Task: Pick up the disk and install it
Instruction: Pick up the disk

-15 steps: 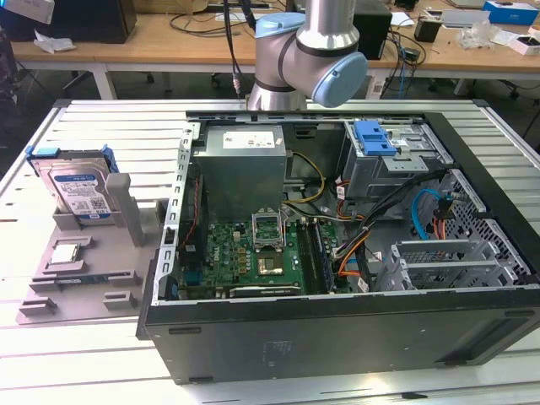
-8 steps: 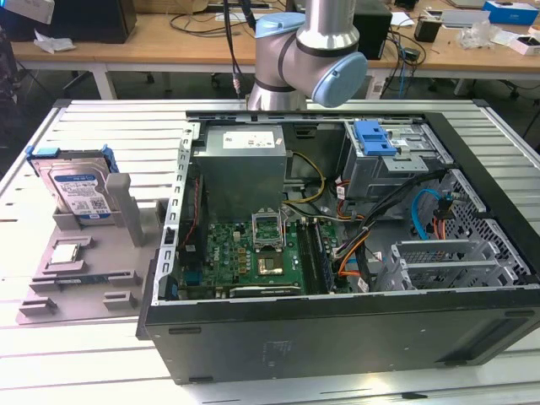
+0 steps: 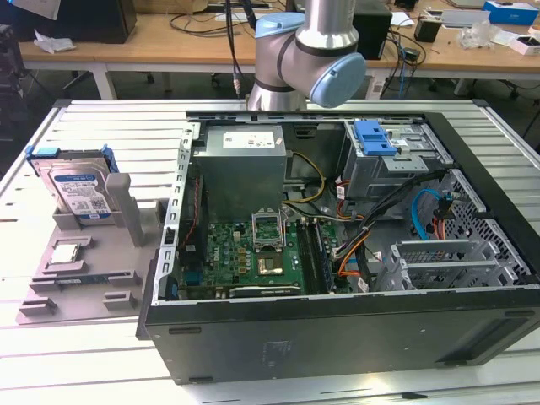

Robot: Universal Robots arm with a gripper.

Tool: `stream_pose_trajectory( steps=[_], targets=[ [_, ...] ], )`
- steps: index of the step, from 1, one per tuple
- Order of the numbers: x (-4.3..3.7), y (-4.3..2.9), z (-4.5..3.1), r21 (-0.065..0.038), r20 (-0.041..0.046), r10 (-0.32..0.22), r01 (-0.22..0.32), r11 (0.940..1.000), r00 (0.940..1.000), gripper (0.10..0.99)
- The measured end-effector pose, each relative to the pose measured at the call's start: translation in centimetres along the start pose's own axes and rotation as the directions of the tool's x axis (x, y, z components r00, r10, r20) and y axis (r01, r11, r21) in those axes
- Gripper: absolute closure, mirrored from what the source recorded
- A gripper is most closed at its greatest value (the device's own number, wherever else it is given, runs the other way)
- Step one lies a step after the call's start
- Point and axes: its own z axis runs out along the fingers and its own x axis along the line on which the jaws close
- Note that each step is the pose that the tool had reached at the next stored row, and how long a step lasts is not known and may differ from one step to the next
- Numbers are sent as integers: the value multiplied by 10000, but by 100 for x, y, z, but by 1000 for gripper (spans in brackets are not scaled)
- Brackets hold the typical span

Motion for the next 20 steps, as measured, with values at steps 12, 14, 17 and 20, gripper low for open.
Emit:
stream_pose_trajectory(
  steps=[12,14,17,20],
  targets=[
    [-77,-13,52,0,-2,0,0,10000,10000,604],
    [-88,-17,66,1,-2,0,0,10000,10000,604],
    [-94,-19,81,-1,-2,0,0,10000,10000,604],
    [-98,-22,102,-1,-3,0,0,10000,10000,604]
  ],
)
